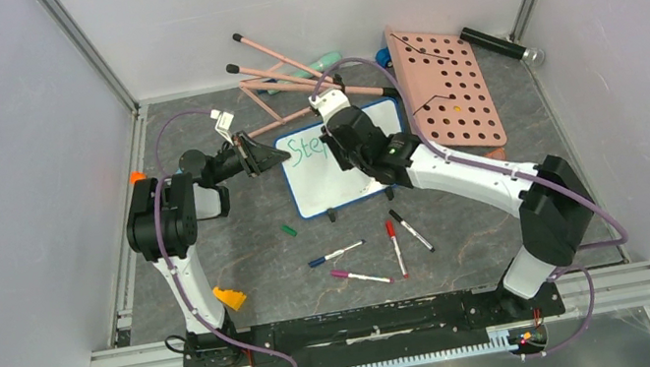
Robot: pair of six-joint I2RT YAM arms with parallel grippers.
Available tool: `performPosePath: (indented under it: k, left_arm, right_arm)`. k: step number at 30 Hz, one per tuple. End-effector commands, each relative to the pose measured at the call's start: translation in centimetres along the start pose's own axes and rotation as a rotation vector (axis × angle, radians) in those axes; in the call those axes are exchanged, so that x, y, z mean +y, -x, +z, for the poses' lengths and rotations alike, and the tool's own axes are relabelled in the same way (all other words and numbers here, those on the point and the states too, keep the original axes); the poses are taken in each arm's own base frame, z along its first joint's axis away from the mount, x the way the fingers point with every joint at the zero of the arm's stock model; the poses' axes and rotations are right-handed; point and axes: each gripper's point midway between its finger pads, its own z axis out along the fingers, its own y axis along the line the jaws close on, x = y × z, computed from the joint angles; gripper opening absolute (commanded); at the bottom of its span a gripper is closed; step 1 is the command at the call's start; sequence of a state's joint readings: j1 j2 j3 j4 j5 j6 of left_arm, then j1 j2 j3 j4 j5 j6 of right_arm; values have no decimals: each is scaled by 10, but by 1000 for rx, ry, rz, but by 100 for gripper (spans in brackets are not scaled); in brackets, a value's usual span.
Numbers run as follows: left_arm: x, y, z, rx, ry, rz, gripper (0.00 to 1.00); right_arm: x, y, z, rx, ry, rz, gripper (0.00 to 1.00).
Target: Write a sentence on the whiteboard
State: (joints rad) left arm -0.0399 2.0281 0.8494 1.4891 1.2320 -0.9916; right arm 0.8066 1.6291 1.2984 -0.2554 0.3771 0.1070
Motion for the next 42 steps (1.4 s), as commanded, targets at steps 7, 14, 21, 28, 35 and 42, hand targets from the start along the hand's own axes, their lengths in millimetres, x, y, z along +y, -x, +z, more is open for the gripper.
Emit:
performPosePath:
  k: [7, 14, 21, 28, 35, 42]
  left_arm:
    - [-22, 13, 1, 1, -48, 142, 2]
    - [-21, 13, 1, 2, -49, 139, 2]
    - [-22, 15, 1, -3, -47, 143, 2]
    - [-20, 20, 2, -14, -43, 147, 2]
    - [-10, 18, 3, -24, -29, 119, 2]
    - [0, 18, 4, -44, -9, 84, 2]
  right_arm:
    - [18, 18, -5, -66, 117, 24, 0]
    - [27, 46, -30, -159, 214, 57, 0]
    - [-3, 53, -56, -264, 115, 137, 0]
    - [-17, 88, -67, -388, 52, 196, 0]
    - [-30, 132, -88, -505, 17, 207, 0]
    - [-52, 158, -91, -556, -90, 180, 0]
